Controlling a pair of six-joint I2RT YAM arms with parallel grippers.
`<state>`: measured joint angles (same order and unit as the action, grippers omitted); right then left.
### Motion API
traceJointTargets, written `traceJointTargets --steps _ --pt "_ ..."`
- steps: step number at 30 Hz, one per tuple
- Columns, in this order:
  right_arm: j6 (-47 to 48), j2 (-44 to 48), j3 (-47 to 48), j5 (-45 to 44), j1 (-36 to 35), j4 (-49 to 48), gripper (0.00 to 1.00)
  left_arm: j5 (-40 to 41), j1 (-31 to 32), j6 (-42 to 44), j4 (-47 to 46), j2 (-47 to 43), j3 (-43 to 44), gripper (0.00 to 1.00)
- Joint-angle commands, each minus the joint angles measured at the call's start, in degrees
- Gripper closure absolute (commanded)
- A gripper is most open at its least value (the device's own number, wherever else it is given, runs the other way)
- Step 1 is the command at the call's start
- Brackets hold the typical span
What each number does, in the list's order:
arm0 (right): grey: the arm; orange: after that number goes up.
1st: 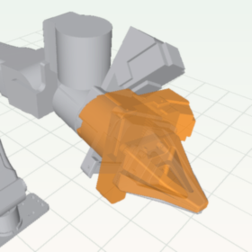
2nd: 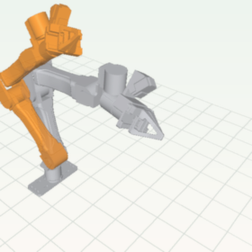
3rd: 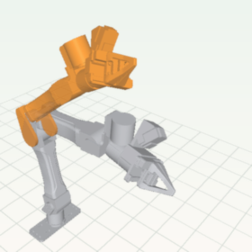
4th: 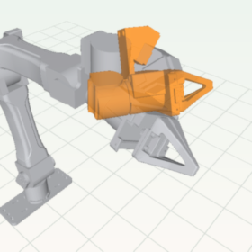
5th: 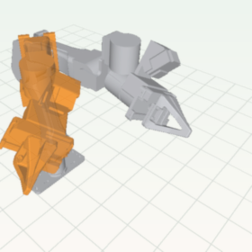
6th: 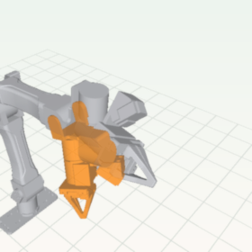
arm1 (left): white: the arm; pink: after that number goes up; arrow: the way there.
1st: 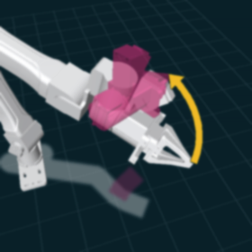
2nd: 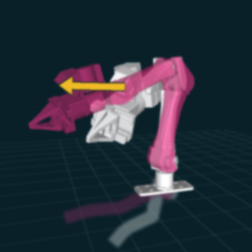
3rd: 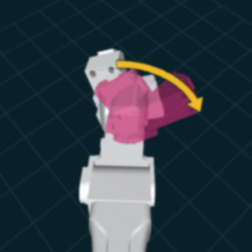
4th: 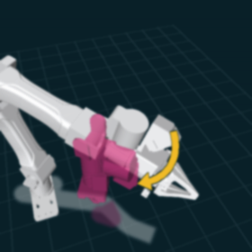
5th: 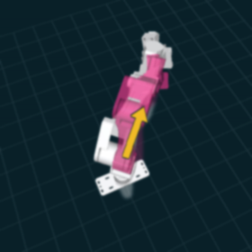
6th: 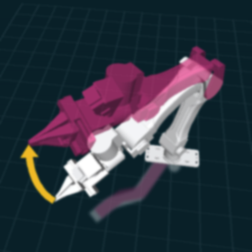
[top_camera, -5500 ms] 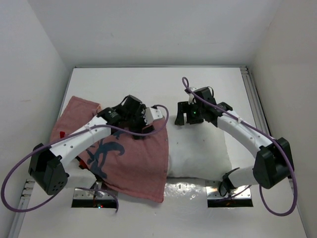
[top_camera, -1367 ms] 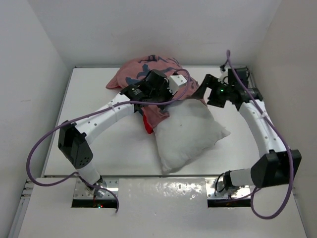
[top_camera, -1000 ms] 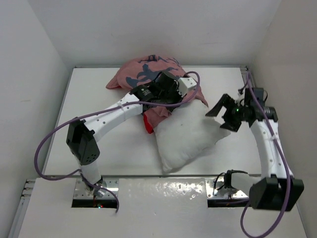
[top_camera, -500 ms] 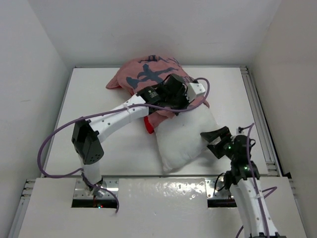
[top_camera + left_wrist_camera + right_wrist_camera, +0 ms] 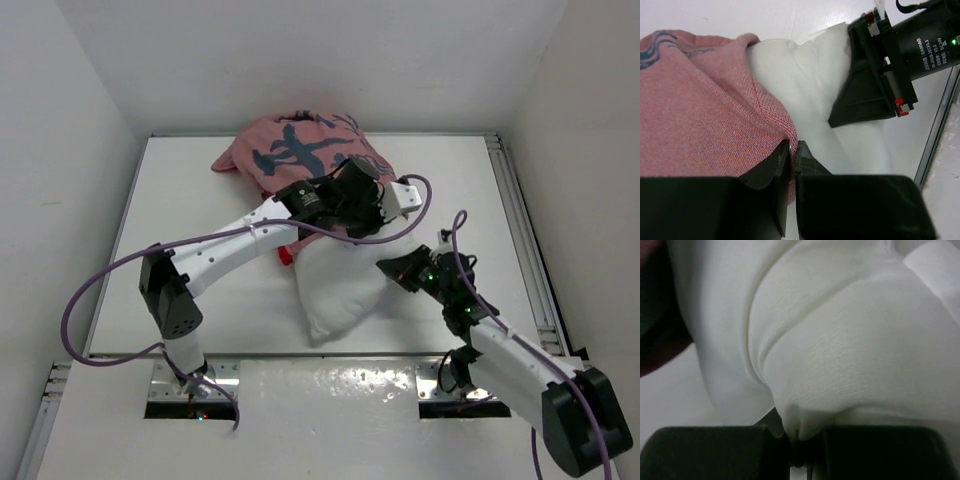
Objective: Put the pillow into the pillowcase
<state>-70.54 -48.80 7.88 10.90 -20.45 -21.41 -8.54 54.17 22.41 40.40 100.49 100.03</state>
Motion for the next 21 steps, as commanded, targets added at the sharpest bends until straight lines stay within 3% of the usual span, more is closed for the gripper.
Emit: traceJointTargets --steps 1,5,6,11,15,21 --pt "8.47 0.71 13.36 -3.94 -1.08 -5.07 1.0 -4.21 1.37 0.87 0.64 -1.62 8.78 1.0" --pt "17.35 1.08 33.36 -10.71 -2.58 -0.48 1.0 -1.24 3.13 2.72 6.96 2.25 32.0 1.0" --pt "20.15 0.37 36.73 -10.72 -2.75 0.05 1.0 -0.44 4.44 3.68 6.88 2.08 34.07 1.0" --pt "26.41 -9.8 55.89 -12.82 -5.65 2.6 1.0 3.87 8.58 4.92 0.04 -2.84 34.71 1.0" --pt "28.17 -17.72 60.67 -15.72 -7.06 3.56 1.0 5.72 9.55 3.6 -2.69 -1.79 42.07 1.0" --pt "33.19 -29.49 68.93 -24.43 -8.56 13.82 1.0 12.22 10.43 8.86 -9.89 -0.47 49.99 1.0"
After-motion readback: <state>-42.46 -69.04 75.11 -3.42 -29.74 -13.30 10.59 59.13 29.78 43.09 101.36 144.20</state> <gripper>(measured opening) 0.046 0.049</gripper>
